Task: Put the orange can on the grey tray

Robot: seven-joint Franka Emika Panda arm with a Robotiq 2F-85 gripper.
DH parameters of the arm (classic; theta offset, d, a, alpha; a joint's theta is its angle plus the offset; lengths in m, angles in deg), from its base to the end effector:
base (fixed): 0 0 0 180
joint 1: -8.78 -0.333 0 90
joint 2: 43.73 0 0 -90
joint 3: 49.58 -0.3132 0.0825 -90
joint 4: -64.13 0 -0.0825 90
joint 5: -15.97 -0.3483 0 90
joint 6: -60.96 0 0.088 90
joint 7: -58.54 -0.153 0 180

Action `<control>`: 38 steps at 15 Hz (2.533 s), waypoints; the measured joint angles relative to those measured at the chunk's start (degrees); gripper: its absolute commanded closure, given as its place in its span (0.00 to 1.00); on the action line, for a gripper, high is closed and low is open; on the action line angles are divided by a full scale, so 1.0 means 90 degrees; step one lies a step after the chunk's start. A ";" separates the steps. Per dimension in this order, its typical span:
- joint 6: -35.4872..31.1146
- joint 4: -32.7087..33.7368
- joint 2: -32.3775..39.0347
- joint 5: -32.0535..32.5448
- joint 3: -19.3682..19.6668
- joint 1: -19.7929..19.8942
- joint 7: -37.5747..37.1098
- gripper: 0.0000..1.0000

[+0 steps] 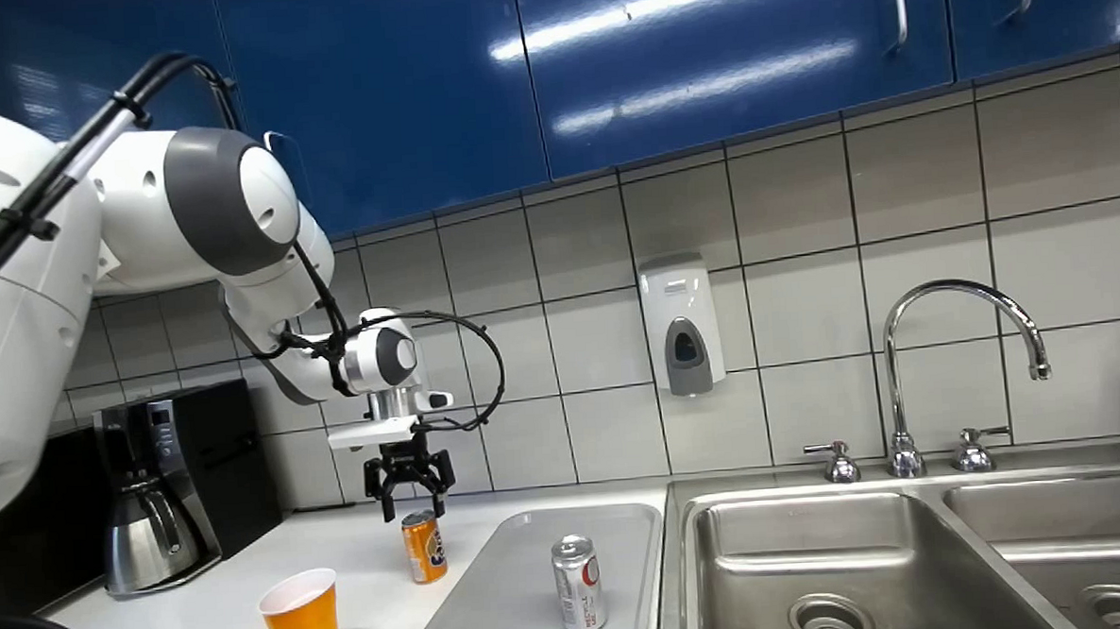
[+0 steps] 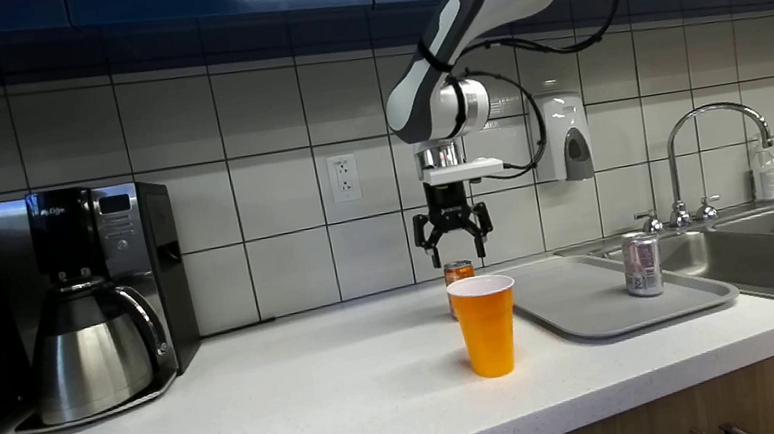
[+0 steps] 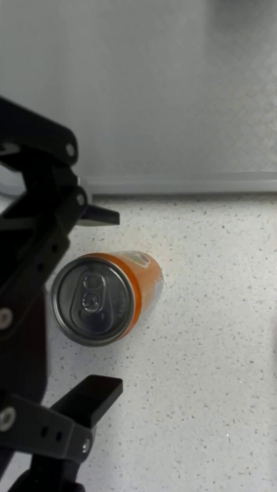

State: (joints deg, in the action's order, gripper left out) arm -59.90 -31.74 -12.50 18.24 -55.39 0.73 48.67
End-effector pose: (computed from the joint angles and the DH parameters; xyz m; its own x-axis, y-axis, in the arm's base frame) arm 0.6152 0.1431 0.2535 0.9910 0.0795 -0.1075 0.0797 -0.9968 -0.0024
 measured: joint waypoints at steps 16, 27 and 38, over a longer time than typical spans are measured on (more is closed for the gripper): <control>-0.0004 0.0518 0.0587 0.0006 0.0174 -0.0136 0.0012 0.00; -0.0021 0.0508 0.0616 0.0074 0.0180 -0.0316 0.0017 0.00; -0.0041 0.0315 0.0614 0.0292 0.0230 -0.0334 0.0017 0.00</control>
State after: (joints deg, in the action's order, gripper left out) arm -60.27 -28.90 -6.98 20.87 -53.32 -2.27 48.83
